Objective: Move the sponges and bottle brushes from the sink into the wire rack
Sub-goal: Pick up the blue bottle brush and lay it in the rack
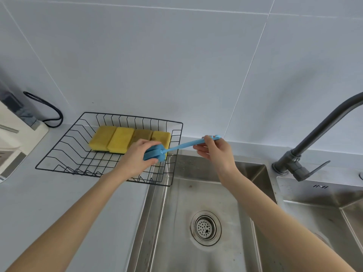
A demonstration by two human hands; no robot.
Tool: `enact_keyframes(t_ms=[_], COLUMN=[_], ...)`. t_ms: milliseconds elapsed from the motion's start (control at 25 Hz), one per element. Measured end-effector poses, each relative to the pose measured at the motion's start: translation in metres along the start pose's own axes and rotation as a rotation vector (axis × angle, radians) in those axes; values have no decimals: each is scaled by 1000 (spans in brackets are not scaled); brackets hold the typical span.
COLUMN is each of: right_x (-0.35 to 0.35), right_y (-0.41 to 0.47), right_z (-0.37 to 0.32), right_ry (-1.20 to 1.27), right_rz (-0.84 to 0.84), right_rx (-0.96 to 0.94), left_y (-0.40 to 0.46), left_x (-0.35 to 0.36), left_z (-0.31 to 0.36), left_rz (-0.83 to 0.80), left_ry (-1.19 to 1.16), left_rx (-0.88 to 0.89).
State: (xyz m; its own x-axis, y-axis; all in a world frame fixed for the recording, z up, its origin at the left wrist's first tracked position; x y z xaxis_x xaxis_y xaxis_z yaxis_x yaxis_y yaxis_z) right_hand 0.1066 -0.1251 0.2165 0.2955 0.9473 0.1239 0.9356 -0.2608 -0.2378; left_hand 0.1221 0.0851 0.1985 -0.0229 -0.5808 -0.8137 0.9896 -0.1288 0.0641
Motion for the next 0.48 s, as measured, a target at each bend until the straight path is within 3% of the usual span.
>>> enact_keyframes(t_ms=[480], right_x=[19], right_y=[42], right_z=[45], right_ry=[-71], right_rz=[9], right_rx=[177], left_y=[32], left_x=[34], left_z=[-45], left_rz=[-105], left_ry=[3], left_rx=[-109])
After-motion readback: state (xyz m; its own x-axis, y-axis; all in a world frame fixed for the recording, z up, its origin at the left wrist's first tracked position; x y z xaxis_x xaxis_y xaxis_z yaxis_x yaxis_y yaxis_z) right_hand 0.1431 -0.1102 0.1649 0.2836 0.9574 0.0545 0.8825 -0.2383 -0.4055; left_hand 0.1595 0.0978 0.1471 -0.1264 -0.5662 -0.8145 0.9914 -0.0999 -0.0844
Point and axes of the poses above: each hand's wrist, its own y-axis towards the middle knuckle, its own x-axis out of the palm, z = x × y, the point moved 2 cm from there along y, towards the middle knuckle, and after that the axes turned 7 degrees about z, right-handed, at the moved point
